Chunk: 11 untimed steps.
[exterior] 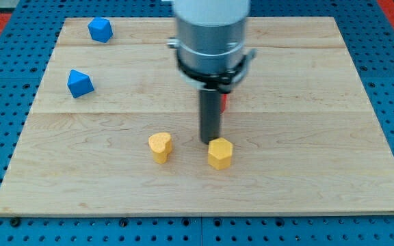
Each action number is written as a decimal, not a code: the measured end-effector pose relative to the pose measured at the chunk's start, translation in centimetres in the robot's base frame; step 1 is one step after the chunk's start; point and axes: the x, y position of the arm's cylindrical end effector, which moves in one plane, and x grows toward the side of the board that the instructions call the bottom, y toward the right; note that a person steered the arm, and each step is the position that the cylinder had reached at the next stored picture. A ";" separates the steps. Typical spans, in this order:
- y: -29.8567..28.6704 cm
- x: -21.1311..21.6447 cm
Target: Push the yellow hexagon towards the center
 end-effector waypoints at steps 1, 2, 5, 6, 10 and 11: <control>5.6 0.6; 1.0 4.8; -6.3 0.6; -6.1 -0.4; -7.6 -3.4; -7.9 -7.4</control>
